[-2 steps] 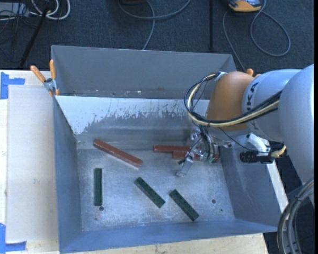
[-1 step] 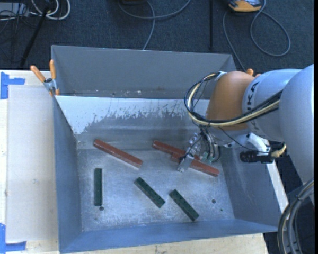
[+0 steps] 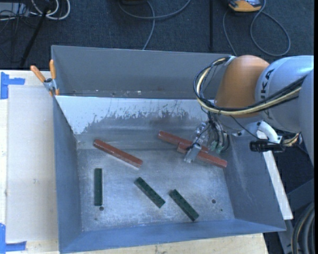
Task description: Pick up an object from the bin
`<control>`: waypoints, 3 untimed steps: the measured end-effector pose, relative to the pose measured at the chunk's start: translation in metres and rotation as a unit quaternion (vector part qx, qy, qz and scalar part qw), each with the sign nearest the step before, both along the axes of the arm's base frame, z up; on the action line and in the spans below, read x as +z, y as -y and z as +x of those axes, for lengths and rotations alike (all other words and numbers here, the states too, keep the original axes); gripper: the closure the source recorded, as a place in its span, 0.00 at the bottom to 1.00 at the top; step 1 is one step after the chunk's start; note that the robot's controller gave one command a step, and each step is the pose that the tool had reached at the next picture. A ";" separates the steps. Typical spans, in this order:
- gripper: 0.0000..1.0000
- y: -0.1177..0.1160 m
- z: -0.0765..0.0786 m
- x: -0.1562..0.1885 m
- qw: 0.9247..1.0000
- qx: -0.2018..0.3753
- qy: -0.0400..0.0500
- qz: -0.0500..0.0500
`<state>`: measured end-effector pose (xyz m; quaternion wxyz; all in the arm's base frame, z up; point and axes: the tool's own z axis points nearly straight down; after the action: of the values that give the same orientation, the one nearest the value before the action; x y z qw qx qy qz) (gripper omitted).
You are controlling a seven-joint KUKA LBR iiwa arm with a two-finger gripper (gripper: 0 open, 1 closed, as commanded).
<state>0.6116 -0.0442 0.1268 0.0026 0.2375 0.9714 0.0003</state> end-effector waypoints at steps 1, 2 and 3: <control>1.00 0.000 0.001 0.009 1.000 0.002 -0.002 0.000; 1.00 -0.001 0.001 0.008 1.000 0.004 -0.003 0.000; 1.00 -0.001 0.001 0.009 1.000 0.007 -0.003 0.000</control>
Offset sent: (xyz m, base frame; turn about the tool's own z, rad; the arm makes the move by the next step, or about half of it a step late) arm 0.0001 -0.0001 0.0086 0.0000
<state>0.6123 -0.0427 0.1353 -0.0001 0.2308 0.9730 -0.0004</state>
